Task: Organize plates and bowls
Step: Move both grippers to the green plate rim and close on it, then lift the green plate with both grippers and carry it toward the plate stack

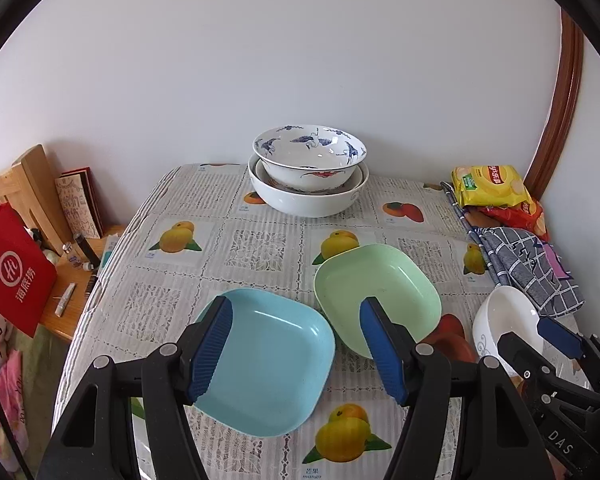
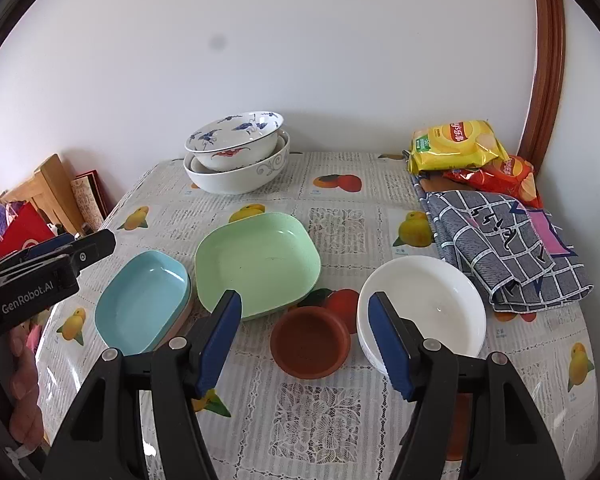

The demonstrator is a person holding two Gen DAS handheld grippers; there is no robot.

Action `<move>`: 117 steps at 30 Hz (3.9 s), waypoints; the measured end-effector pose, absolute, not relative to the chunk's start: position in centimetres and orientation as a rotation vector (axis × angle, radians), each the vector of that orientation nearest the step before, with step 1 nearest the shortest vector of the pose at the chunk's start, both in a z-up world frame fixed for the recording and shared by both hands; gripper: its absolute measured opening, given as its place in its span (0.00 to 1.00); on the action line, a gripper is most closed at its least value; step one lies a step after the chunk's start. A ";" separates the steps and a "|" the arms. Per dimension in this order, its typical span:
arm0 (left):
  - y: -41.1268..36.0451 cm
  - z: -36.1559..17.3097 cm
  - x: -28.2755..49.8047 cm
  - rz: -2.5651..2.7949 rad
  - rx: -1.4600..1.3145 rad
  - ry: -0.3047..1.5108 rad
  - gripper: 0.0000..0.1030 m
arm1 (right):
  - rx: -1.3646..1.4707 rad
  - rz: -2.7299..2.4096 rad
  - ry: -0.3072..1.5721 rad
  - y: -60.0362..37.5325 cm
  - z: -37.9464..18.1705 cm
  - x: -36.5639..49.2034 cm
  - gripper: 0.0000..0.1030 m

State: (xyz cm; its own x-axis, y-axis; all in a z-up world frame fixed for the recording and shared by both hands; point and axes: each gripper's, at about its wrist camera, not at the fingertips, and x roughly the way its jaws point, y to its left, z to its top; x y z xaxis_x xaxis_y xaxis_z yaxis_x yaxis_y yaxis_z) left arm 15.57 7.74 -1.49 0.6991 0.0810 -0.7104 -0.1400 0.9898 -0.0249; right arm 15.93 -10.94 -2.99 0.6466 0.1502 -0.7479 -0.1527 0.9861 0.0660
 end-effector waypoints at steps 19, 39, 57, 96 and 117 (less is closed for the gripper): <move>7.4 -5.9 22.7 0.090 -0.081 0.914 0.62 | 0.002 0.178 0.924 -10.8 -6.3 22.6 0.63; 6.9 -12.5 29.1 0.066 -0.111 1.067 0.44 | -0.144 0.145 1.036 -8.2 -12.8 28.0 0.35; 7.1 -14.0 29.8 0.051 -0.152 1.082 0.16 | -0.250 0.137 1.055 -7.1 -13.8 29.1 0.14; 3.7 -1.9 16.9 -0.048 -0.139 0.857 0.12 | -0.032 0.088 0.822 -12.2 -1.4 15.2 0.09; 5.0 -1.3 13.2 -0.037 -0.148 0.843 0.12 | -0.023 0.095 0.806 -11.0 -0.5 11.7 0.09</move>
